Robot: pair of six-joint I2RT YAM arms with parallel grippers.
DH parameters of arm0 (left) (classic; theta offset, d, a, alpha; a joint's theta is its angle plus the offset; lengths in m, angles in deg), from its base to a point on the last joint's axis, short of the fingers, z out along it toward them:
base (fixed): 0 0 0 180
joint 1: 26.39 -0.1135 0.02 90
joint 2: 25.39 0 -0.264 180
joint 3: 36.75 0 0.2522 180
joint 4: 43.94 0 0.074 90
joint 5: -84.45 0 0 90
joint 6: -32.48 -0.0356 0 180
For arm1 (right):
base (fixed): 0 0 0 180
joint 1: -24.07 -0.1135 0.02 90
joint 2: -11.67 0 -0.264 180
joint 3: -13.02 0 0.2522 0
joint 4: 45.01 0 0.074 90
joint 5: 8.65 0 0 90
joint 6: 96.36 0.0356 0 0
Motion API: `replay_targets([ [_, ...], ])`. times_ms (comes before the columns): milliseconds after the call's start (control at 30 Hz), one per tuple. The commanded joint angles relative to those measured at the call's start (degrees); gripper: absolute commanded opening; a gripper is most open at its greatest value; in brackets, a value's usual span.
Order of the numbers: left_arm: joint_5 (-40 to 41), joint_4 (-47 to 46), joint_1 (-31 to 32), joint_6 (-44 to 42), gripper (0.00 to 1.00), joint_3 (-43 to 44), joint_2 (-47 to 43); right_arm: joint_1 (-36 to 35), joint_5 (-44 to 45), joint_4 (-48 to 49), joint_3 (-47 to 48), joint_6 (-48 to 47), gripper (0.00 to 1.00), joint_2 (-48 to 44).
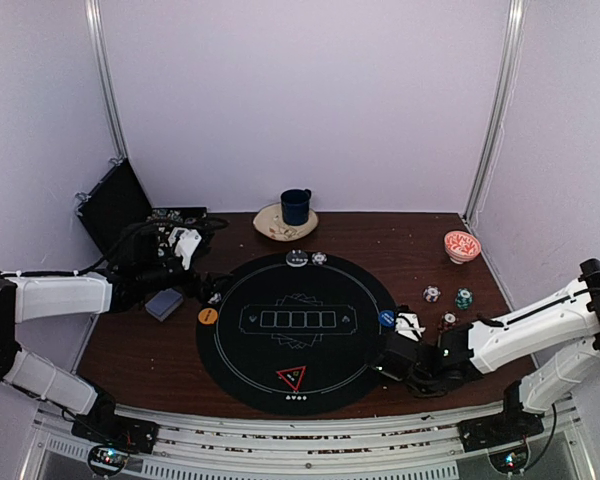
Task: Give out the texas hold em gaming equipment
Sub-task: Place the poker chips pile in the small blind area.
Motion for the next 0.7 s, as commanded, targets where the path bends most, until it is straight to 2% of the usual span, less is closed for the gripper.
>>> replay_targets([
  [0,-0.3,-2.8,-0.3,0.7,0.98,0.4,-1.0,-0.8,3.3,-1.2,-0.6,5.4,0.2,-0.3],
  [667,-0.4,-2.9,-0.3,0.8,0.98,0.6,-0.5,0.5,5.5,-0.9,1.3,6.4,0.2,5.8],
])
